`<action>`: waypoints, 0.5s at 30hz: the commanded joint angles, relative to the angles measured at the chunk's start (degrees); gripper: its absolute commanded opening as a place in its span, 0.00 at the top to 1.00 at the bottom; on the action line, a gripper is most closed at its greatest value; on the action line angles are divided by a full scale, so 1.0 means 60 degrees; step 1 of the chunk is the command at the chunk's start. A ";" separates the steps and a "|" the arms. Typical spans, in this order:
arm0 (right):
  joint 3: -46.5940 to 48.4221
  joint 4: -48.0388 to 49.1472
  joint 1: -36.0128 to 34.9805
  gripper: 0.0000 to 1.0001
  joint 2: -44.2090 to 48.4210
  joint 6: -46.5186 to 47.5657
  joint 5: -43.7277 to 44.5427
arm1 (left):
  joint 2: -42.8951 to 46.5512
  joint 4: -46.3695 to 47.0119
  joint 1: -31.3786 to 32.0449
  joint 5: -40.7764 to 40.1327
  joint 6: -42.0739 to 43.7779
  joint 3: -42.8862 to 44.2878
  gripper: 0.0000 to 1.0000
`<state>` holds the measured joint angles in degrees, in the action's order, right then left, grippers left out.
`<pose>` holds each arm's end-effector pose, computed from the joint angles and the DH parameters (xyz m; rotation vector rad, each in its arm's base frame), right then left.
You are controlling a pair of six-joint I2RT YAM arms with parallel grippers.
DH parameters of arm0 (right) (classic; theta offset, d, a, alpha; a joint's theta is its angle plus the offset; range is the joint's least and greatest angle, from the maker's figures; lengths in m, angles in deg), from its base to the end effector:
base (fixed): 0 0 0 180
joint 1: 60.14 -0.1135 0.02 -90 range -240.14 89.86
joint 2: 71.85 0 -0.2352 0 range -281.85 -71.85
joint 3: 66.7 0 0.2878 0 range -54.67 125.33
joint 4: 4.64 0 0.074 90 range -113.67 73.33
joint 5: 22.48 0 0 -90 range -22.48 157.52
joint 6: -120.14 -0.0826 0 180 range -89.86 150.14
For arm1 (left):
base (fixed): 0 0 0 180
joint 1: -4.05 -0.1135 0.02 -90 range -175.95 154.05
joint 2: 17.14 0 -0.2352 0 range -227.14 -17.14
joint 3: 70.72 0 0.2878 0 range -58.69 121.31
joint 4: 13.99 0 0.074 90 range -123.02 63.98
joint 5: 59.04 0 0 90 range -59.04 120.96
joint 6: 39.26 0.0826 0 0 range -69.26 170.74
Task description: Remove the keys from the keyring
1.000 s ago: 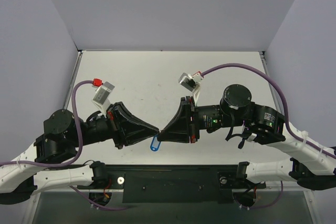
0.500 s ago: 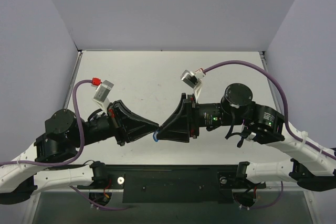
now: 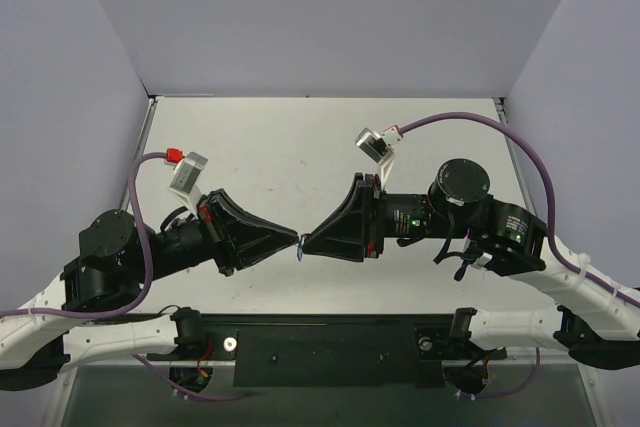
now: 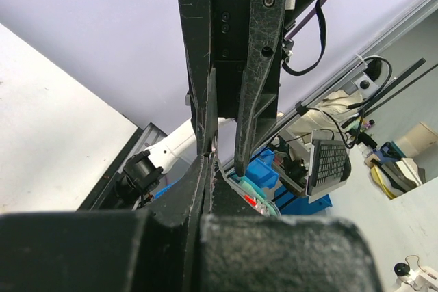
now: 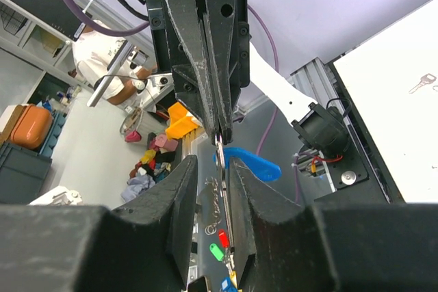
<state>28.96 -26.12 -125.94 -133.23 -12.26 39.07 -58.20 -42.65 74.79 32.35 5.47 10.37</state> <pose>0.0822 0.2789 0.5145 -0.8166 1.4541 1.8491 0.0695 -0.2051 0.4840 0.3759 1.5556 -1.6675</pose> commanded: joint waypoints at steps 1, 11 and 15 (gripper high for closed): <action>-0.0008 0.0697 0.0083 0.79 0.0167 -0.0083 0.0141 | 0.0032 0.0090 0.0002 -0.0129 -0.0012 0.0312 1.00; 0.0035 0.0696 0.0142 0.89 0.0080 -0.0083 0.0229 | -0.0071 0.0060 -0.0013 -0.0114 0.0017 0.0312 1.00; 0.0021 0.0653 0.0156 1.00 0.0021 -0.0083 0.0200 | -0.0086 0.0046 0.0002 -0.0129 0.0046 0.0341 1.00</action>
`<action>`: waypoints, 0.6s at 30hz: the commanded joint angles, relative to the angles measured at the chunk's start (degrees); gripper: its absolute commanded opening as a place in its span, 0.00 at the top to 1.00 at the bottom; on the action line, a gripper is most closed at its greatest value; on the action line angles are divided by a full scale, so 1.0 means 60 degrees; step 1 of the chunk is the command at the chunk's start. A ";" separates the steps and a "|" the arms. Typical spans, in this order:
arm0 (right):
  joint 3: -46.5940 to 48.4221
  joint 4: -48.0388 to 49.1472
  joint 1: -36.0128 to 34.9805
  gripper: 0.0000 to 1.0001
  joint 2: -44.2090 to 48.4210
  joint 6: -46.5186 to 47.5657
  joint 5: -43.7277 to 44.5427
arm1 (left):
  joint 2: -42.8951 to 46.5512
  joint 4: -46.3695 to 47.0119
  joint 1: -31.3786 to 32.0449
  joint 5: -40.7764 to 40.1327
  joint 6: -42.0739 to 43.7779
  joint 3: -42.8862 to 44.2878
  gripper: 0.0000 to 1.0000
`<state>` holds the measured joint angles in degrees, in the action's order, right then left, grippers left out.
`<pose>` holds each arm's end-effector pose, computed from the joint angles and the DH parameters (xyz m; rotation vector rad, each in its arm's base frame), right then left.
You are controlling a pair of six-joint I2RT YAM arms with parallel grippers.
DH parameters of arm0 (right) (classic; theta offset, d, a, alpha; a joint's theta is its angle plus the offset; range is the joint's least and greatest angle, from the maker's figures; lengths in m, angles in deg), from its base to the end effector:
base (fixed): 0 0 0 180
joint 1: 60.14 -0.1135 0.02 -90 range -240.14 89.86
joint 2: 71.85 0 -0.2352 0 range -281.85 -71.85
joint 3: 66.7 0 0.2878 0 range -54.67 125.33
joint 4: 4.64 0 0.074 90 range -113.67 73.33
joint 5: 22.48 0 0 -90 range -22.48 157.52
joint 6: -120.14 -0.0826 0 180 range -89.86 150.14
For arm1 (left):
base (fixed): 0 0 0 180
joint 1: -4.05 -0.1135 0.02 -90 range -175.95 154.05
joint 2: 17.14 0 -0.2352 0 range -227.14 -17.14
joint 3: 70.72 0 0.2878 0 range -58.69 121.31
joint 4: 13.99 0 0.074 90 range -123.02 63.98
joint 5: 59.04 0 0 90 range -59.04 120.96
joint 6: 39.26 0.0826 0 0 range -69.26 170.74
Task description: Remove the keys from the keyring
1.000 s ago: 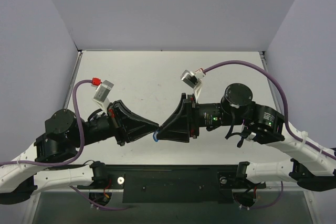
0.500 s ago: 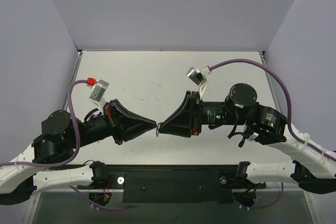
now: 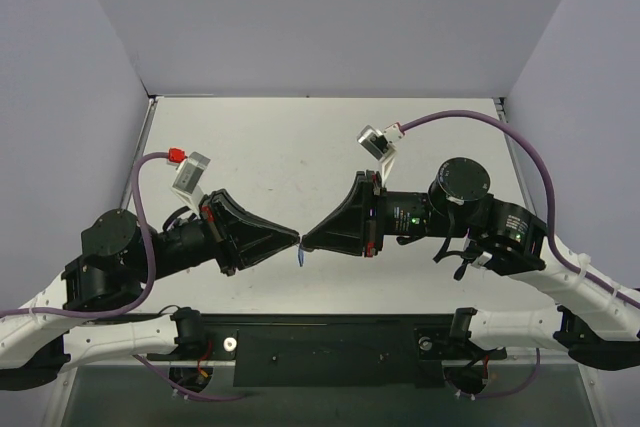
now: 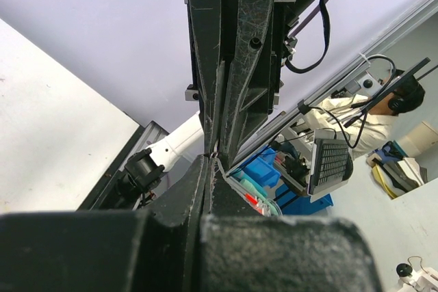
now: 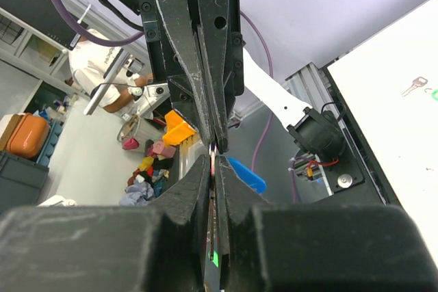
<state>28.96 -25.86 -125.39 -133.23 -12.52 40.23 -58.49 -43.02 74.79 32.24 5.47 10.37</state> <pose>0.0865 0.2781 0.5154 -0.7838 1.4566 1.8357 0.0704 -0.2070 0.4820 0.3767 1.5681 -1.6600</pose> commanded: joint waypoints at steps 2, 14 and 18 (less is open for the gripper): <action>-0.0008 0.0594 0.0065 1.00 -0.0008 -0.0039 -0.0051 | -0.0038 0.0064 0.0002 -0.0067 0.0046 0.0341 1.00; 0.0416 -0.1074 0.0065 1.00 -0.0111 0.0736 -0.0637 | -0.0302 -0.1942 0.0002 0.0548 0.0661 0.1351 1.00; 0.0343 -0.1193 0.0050 1.00 -0.0155 0.0839 -0.0754 | -0.0492 -0.2265 0.0002 0.0913 0.0763 0.1571 1.00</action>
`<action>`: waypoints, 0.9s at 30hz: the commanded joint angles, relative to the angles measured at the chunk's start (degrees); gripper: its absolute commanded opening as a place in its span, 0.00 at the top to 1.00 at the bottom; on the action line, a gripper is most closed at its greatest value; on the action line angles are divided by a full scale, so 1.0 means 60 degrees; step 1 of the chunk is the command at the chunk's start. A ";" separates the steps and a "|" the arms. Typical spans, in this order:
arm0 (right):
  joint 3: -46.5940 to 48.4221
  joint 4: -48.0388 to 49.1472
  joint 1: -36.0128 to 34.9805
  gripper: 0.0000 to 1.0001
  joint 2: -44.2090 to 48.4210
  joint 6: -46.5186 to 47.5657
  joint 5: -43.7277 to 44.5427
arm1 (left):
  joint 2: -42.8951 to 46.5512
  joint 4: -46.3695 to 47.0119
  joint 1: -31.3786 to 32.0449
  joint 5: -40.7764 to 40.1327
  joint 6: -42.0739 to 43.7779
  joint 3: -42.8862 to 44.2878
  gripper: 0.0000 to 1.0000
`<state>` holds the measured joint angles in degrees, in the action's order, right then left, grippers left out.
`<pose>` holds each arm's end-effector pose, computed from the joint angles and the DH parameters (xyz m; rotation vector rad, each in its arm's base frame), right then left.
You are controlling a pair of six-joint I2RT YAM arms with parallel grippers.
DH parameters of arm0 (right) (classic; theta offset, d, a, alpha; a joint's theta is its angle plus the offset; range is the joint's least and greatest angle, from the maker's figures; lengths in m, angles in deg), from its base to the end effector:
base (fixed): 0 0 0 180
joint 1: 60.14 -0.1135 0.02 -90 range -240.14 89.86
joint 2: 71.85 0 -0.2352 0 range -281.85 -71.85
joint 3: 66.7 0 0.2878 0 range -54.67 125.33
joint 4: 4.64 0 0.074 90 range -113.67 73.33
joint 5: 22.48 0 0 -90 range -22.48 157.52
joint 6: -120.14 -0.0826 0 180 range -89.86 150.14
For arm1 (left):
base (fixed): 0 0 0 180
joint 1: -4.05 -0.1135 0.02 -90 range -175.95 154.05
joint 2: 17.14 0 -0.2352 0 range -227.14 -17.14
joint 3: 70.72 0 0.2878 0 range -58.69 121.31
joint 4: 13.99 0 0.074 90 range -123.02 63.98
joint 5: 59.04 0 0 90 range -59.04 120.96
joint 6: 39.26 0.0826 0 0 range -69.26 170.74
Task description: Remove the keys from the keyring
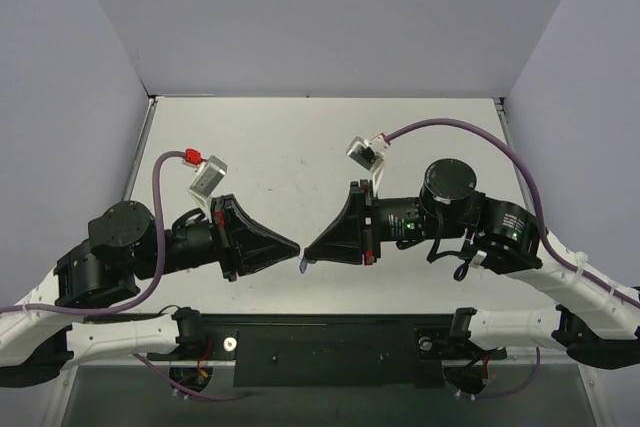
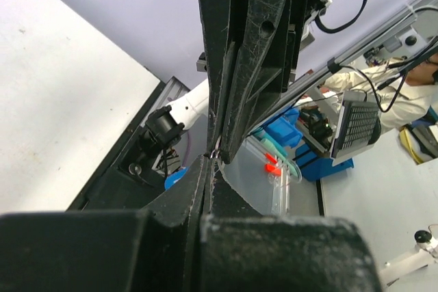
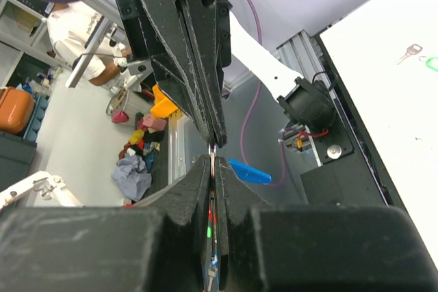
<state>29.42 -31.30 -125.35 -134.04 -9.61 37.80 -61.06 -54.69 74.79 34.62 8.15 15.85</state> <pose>0.0859 0.2837 0.5006 -0.8688 1.5356 1.7947 0.0671 -0.2081 0.4770 0.4891 1.7091 -1.5670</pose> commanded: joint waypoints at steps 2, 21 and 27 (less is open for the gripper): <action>0.0252 -0.0388 -0.0001 1.00 -0.0020 0.0413 -0.0379 | -0.0136 -0.0408 0.0002 0.0707 0.0345 0.0716 1.00; 0.0296 -0.0390 -0.0132 1.00 0.0141 0.0590 0.0221 | 0.0742 0.0572 0.0002 -0.0537 -0.0035 0.0015 0.47; 0.0237 0.0285 -0.0118 1.00 0.0214 0.0414 0.0426 | 0.1431 0.2578 0.0002 -0.0873 -0.0679 -0.1332 0.50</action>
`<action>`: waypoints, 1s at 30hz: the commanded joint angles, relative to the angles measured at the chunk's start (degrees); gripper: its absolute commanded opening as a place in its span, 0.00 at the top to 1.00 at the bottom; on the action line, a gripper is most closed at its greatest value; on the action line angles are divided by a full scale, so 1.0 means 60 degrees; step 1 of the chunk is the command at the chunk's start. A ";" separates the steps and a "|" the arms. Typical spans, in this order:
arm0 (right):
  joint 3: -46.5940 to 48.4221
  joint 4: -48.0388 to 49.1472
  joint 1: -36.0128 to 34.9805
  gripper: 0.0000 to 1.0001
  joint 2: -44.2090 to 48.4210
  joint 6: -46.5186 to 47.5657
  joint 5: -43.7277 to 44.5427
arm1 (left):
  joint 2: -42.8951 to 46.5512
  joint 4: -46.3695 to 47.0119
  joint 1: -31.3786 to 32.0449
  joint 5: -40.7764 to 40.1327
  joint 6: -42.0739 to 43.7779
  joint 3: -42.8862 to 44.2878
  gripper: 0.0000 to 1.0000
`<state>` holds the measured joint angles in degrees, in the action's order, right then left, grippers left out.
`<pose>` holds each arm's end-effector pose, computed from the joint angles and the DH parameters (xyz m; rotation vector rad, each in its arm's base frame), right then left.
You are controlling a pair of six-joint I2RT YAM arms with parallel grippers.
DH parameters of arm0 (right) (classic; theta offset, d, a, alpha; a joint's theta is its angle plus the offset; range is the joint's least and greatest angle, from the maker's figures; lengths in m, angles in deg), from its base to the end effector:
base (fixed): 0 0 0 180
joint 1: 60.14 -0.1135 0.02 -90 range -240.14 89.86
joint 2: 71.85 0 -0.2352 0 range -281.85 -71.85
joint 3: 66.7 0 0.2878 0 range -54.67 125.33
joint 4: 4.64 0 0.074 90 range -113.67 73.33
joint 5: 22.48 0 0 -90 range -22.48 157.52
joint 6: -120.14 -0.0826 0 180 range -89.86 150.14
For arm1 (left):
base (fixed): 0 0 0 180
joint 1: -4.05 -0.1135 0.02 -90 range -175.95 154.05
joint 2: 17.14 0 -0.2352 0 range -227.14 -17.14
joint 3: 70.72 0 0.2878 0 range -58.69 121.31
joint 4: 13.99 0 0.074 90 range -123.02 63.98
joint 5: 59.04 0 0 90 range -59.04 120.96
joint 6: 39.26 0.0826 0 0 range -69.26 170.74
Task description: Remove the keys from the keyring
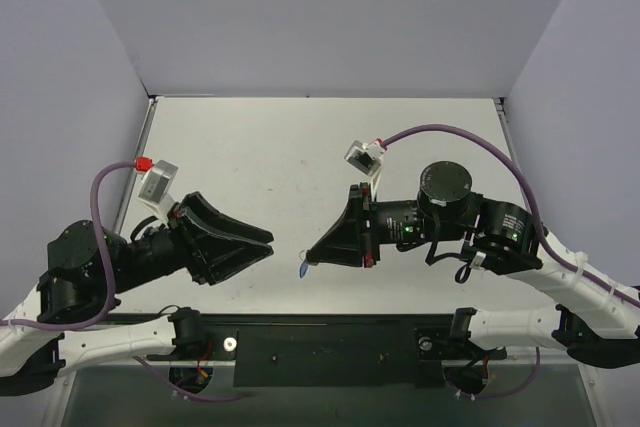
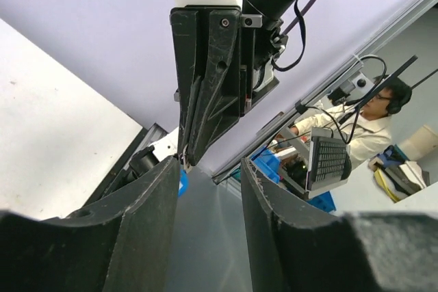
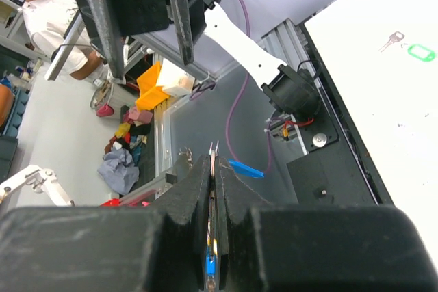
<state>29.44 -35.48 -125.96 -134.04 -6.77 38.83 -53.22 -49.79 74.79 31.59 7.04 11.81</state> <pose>0.0848 0.2856 0.4902 -0.9011 1.5885 1.7356 0.0592 -0.1722 0.4895 0.3855 1.5578 -1.6314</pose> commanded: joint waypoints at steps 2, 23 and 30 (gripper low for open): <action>0.0248 0.1244 0.0028 1.00 0.0229 -0.0147 0.0313 | 0.0255 0.2071 0.0002 -0.0687 -0.0698 -0.0997 0.53; 0.0043 0.2680 0.0131 1.00 0.0126 -0.0734 0.0504 | 0.0593 0.4459 0.0002 -0.0704 -0.1388 -0.2433 0.54; 0.0043 0.2812 0.0145 1.00 0.0024 -0.0822 0.0445 | 0.0534 0.4577 0.0002 -0.0704 -0.1476 -0.2507 0.55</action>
<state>29.38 -23.22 -125.37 -133.50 -11.10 41.78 -49.39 -25.60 74.79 26.71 -1.35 -3.34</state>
